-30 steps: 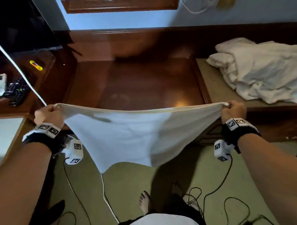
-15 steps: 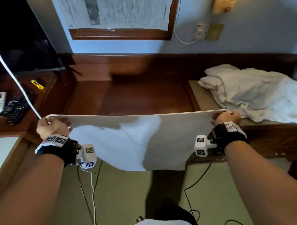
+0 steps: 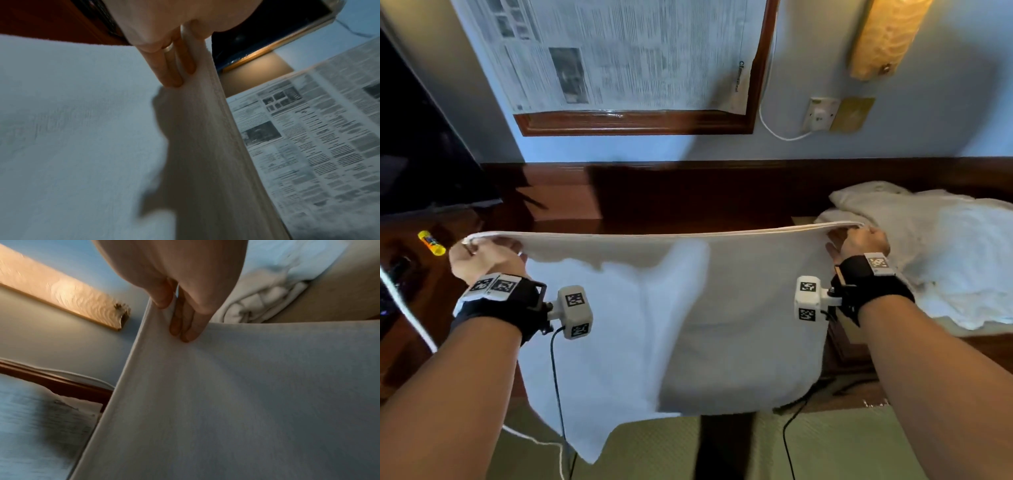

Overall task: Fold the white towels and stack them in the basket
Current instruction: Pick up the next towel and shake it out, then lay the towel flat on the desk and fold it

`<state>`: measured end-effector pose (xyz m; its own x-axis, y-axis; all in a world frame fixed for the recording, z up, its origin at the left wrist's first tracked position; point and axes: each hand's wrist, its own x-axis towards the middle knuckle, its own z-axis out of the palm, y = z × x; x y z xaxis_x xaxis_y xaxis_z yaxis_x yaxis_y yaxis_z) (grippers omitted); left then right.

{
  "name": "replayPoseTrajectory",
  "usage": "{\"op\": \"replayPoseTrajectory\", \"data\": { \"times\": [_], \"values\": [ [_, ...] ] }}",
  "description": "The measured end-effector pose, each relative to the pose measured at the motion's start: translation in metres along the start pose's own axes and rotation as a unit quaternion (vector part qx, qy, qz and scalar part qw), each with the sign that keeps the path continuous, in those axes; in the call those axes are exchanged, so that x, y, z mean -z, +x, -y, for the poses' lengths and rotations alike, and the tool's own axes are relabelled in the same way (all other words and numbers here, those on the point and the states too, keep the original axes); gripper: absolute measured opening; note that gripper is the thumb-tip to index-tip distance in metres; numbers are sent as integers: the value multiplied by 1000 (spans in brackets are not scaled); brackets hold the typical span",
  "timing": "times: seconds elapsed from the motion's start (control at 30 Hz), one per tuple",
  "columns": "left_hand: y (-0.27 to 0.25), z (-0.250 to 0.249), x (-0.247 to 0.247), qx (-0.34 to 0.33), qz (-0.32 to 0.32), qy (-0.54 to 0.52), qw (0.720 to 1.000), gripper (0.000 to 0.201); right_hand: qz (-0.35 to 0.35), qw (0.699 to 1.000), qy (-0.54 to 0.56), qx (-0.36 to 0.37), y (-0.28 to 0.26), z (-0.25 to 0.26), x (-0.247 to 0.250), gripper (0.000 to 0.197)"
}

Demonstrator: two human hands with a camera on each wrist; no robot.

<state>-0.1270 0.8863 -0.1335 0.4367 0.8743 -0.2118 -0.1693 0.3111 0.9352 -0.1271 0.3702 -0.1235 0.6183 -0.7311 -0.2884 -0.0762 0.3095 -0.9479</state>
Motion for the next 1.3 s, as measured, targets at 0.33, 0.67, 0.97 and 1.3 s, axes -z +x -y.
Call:
{"op": "replayPoseTrajectory", "data": {
  "times": [0.33,0.67,0.97,1.3],
  "values": [
    [100,94,-130,87,173,152,969,64,51,980,-189,40,153,-75,-142,37],
    [44,236,-1,-12,438,810,390,95,350,502,-784,101,86,-239,-45,77],
    [114,254,-86,-91,475,775,406,102,341,522,-775,106,158,-240,-132,80],
    [35,230,32,-71,495,786,363,94,364,496,-786,59,46,-236,-19,82]
  ]
}}
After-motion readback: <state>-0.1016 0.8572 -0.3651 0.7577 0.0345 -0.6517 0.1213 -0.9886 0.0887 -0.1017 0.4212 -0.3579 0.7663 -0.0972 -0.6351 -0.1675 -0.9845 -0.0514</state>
